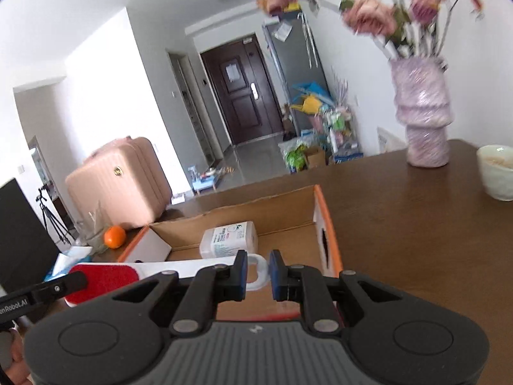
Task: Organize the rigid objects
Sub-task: 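Lower the lint brush into the red box and open the right tool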
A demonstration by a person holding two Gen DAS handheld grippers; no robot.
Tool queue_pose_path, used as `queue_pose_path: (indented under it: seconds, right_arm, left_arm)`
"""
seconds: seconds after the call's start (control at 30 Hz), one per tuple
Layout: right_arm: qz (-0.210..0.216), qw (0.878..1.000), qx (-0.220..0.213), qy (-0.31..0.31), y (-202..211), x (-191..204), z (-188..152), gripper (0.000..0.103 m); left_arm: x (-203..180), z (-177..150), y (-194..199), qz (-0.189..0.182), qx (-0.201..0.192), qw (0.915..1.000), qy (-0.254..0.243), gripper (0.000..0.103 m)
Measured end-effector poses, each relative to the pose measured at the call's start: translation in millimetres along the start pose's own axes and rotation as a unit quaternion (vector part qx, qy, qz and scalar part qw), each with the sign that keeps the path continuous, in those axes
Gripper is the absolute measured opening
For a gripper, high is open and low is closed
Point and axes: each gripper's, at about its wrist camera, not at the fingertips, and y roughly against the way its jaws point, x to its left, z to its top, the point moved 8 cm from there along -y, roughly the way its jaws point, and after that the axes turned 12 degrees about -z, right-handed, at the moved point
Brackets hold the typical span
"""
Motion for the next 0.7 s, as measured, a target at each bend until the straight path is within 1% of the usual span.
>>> queue_pose_path:
  seconds: [0.1, 0.2, 0.27, 0.3, 0.33, 0.4, 0.43, 0.53, 0.57, 0.63, 0.7]
  right_arm:
    - [0.004, 0.999, 0.018, 0.027, -35.0, 10.0, -7.2, 0.015]
    - [0.009, 0.999, 0.028, 0.045, -52.3, 17.5, -20.5, 0.015]
    - [0.002, 0.997, 0.04, 0.069, -61.4, 21.5, -31.9, 0.015]
    - [0.007, 0.996, 0.04, 0.079, -62.8, 24.4, -35.9, 0.015]
    - [0.007, 0.996, 0.035, 0.086, -62.4, 26.8, -38.3, 0.015]
    - [-0.018, 0.993, 0.016, 0.117, -61.6, 32.8, -43.8, 0.02]
    - [-0.027, 0.99, 0.012, 0.135, -62.5, 36.0, -47.3, 0.021]
    - [-0.027, 0.991, 0.004, 0.134, -60.1, 37.7, -47.3, 0.019]
    - [-0.033, 0.99, -0.003, 0.137, -59.0, 36.7, -45.6, 0.022]
    - [-0.041, 0.989, -0.012, 0.142, -56.0, 36.3, -42.7, 0.022]
    - [-0.038, 0.99, -0.027, 0.136, -47.3, 36.1, -37.6, 0.023]
  left_arm:
    - [17.7, -10.1, -14.1, 0.01, 0.017, 0.9998, -0.001, 0.056]
    - [31.7, -22.1, -24.1, 0.017, 0.022, 0.9996, 0.0, 0.057]
    - [32.6, -27.1, -27.1, 0.021, 0.02, 0.9994, -0.016, 0.057]
    - [28.9, -27.7, -26.5, 0.019, 0.015, 0.9993, -0.029, 0.06]
    - [24.8, -29.4, -24.1, 0.018, 0.012, 0.9988, -0.044, 0.066]
    - [17.6, -30.2, -18.8, 0.019, 0.0, 0.9977, -0.064, 0.075]
    - [13.4, -30.7, -15.6, 0.021, -0.006, 0.9966, -0.079, 0.075]
    - [3.6, -29.8, -11.1, 0.023, -0.014, 0.9943, -0.103, 0.078]
    - [2.5, -29.8, -10.9, 0.021, -0.015, 0.9941, -0.105, 0.078]
    - [1.4, -30.9, -9.9, 0.022, -0.016, 0.9939, -0.107, 0.079]
    - [2.6, -31.9, -4.8, 0.032, -0.02, 0.994, -0.103, 0.079]
